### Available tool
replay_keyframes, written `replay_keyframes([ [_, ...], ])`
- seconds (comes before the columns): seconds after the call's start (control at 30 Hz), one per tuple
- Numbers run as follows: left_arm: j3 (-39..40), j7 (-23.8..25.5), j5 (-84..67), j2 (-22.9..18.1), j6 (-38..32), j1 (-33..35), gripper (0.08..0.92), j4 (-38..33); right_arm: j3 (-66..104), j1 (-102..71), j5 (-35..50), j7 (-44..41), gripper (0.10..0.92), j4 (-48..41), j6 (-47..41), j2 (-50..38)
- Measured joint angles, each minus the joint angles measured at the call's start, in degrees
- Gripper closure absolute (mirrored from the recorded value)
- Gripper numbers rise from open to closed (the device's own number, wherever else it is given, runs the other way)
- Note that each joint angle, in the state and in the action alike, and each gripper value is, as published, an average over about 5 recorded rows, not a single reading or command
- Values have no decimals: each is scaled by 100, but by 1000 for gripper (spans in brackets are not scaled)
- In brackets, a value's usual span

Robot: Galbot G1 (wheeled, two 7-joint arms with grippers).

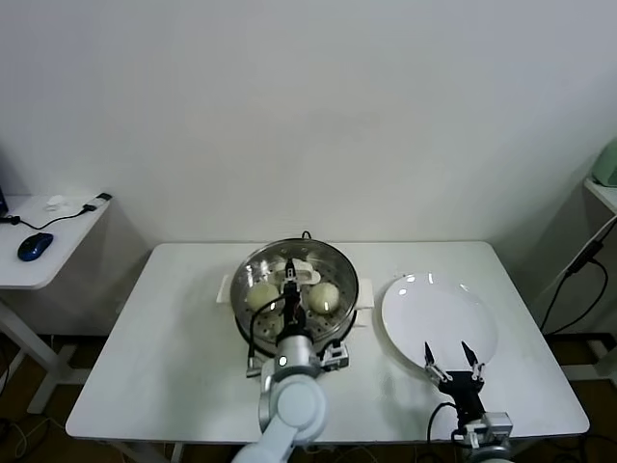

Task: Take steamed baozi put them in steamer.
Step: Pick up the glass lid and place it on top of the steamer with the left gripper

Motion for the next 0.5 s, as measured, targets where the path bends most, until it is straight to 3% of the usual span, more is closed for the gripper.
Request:
replay_keyframes([
  [0.5,173,-34,-288,225,-116,173,418,-449,-38,36,-75,-1,203,72,-95,-8],
])
